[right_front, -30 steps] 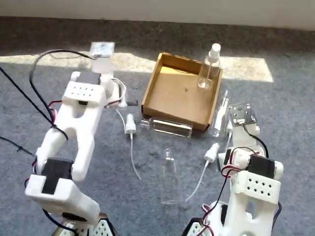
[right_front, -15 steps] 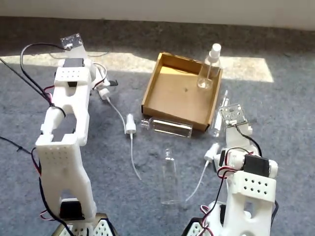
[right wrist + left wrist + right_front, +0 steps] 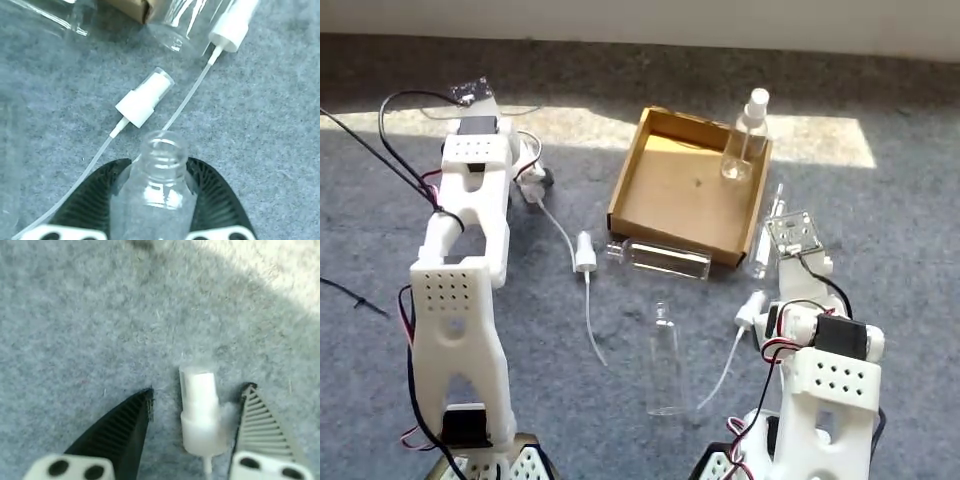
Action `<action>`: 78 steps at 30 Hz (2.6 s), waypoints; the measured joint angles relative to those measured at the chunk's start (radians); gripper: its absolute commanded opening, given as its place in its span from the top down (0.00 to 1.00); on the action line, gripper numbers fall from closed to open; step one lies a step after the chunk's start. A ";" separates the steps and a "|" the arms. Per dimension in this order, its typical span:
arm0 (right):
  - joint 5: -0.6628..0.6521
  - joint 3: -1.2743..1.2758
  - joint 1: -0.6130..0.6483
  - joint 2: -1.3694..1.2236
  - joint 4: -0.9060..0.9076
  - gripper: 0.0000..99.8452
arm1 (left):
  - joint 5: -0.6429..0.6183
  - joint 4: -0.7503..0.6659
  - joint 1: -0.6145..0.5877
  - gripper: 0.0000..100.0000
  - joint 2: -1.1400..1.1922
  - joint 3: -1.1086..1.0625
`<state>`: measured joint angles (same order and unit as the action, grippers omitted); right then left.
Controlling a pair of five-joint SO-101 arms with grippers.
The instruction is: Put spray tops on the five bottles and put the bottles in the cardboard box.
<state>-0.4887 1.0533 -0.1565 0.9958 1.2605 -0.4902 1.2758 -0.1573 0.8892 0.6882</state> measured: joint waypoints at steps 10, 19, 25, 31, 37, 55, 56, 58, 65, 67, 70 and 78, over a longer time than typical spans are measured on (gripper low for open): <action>0.000 0.000 0.000 0.005 0.020 1.00 | -0.005 0.046 0.005 0.84 0.025 0.044; 0.000 -0.043 0.000 0.000 0.063 1.00 | -0.002 0.155 0.003 0.84 -0.018 0.046; 0.000 -0.110 0.000 0.000 0.132 1.00 | 0.060 0.264 0.003 0.87 -0.203 0.046; 0.000 -0.172 0.000 0.000 0.206 1.00 | 0.163 0.338 0.003 0.75 -0.361 0.046; 0.000 -0.176 0.000 0.000 0.210 1.00 | 0.163 0.338 -0.011 0.75 -0.298 0.046; 0.000 -0.176 0.000 0.000 0.210 1.00 | 0.118 0.192 -0.020 0.77 -0.021 0.044; 0.000 -0.176 0.000 0.000 0.210 1.00 | 0.118 0.183 -0.020 0.80 -0.006 0.044; 0.000 -0.176 0.000 0.000 0.210 1.00 | 0.118 0.166 -0.020 0.88 0.012 0.044; 0.000 -0.176 -0.002 0.000 0.210 1.00 | 0.112 0.127 -0.008 1.00 0.032 0.057; 0.000 -0.176 0.000 0.000 0.210 1.00 | 0.114 0.129 -0.008 1.00 0.034 0.072; 0.000 -0.176 0.000 0.000 0.210 1.00 | 0.117 0.161 -0.011 1.00 0.037 0.120; 0.000 -0.176 0.003 0.000 0.210 1.00 | 0.121 0.436 -0.017 1.00 0.054 0.405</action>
<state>-0.4887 0.8769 -0.1534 0.9958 1.4707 -0.3690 1.7116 -0.1741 0.9429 1.0932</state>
